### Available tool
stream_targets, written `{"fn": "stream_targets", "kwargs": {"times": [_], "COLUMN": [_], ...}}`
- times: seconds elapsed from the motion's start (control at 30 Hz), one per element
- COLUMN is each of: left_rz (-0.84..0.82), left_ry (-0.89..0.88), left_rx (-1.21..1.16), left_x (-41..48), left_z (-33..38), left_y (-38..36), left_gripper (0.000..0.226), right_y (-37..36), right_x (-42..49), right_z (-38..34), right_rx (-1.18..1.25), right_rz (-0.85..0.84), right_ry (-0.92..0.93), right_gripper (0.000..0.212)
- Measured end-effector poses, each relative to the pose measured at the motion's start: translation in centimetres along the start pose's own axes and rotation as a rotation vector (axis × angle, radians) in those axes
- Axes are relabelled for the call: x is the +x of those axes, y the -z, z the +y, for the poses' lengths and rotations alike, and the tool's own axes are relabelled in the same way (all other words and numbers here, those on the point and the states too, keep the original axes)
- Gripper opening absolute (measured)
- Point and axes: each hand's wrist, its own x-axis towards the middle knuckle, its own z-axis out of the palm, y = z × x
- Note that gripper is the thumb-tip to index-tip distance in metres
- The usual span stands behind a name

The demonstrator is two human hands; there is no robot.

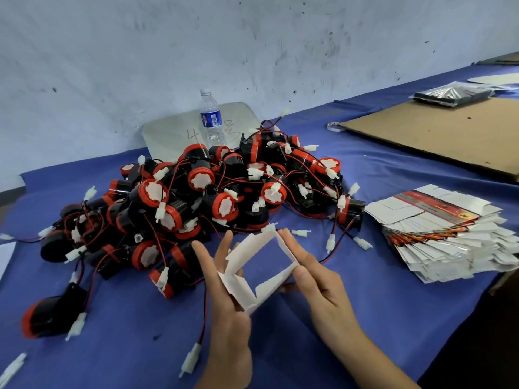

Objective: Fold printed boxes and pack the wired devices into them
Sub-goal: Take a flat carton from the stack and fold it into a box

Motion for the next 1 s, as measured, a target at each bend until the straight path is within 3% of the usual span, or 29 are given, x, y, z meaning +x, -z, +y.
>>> {"fn": "stream_targets", "kwargs": {"times": [0.07, 0.17, 0.37, 0.67, 0.87, 1.0], "left_rz": [-0.085, -0.123, -0.136, -0.089, -0.168, -0.128], "left_ry": [-0.065, -0.15, -0.24, -0.269, -0.276, -0.24], "left_rx": [0.081, 0.112, 0.11, 0.219, 0.323, 0.251], "left_x": [-0.4, -0.8, -0.5, -0.4, -0.6, -0.8], "left_z": [0.6, -0.4, -0.4, 0.1, -0.3, -0.3], "left_y": [-0.3, 0.4, 0.6, 0.8, 0.7, 0.8], "left_gripper": [0.093, 0.085, 0.076, 0.073, 0.083, 0.078], "right_y": [0.1, 0.4, 0.3, 0.3, 0.0, 0.1], "right_x": [0.2, 0.3, -0.2, -0.1, 0.0, 0.0], "right_z": [-0.2, -0.6, -0.7, -0.7, -0.3, -0.1], "right_rx": [0.031, 0.142, 0.14, 0.212, -0.111, -0.319], "right_rz": [-0.01, -0.001, -0.041, -0.047, 0.047, -0.03], "right_ry": [-0.002, -0.036, -0.033, -0.039, 0.21, 0.43], "right_gripper": [0.054, 0.062, 0.044, 0.047, 0.042, 0.036]}}
